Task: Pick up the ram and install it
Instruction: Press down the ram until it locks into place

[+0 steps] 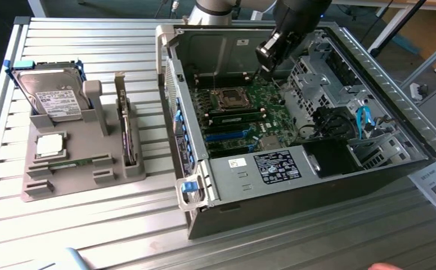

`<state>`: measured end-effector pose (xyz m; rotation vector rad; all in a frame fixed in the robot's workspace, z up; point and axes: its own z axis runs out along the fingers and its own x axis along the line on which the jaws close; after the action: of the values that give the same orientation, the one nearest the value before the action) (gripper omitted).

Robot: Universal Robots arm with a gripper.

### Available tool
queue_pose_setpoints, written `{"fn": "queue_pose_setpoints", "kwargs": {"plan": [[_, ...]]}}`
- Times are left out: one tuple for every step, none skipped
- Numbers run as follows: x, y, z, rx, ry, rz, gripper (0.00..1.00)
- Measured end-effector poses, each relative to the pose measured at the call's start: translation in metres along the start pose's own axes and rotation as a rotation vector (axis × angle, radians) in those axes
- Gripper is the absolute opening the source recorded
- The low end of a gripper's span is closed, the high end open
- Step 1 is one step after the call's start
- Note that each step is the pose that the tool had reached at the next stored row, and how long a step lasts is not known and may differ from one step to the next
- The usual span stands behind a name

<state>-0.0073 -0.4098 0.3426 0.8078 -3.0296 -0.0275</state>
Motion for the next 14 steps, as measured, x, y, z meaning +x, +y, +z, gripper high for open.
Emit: {"fn": "queue_pose_setpoints", "kwargs": {"plan": [[0.0000, 0.0000, 0.0000, -0.0001, -0.0004, 0.018, 0.11], [0.0000, 0.0000, 0.0000, -0.0001, -0.0007, 0.036, 0.11], [0.0000, 0.0000, 0.0000, -0.0001, -0.0010, 0.053, 0.11], [0.0000, 0.0000, 0.0000, -0.0001, -0.0013, 0.068, 0.11], [0.0000, 0.0000, 0.0000, -0.0002, -0.0018, 0.098, 0.11], [0.0000, 0.0000, 0.0000, -0.0001, -0.0023, 0.122, 0.11], [0.0000, 0.0000, 0.0000, -0.0002, -0.0027, 0.142, 0.11], [0.0000, 0.0000, 0.0000, -0.0002, -0.0031, 0.163, 0.11], [0.0000, 0.0000, 0.0000, -0.0002, -0.0033, 0.179, 0.11], [0.0000, 0.0000, 0.0000, -0.0002, -0.0037, 0.202, 0.11], [0.0000, 0.0000, 0.0000, -0.0003, -0.0040, 0.218, 0.11], [0.0000, 0.0000, 0.0000, -0.0003, -0.0045, 0.245, 0.11], [0.0000, 0.0000, 0.0000, -0.0003, -0.0050, 0.266, 0.11], [0.0000, 0.0000, 0.0000, -0.0003, -0.0052, 0.286, 0.11]]}}
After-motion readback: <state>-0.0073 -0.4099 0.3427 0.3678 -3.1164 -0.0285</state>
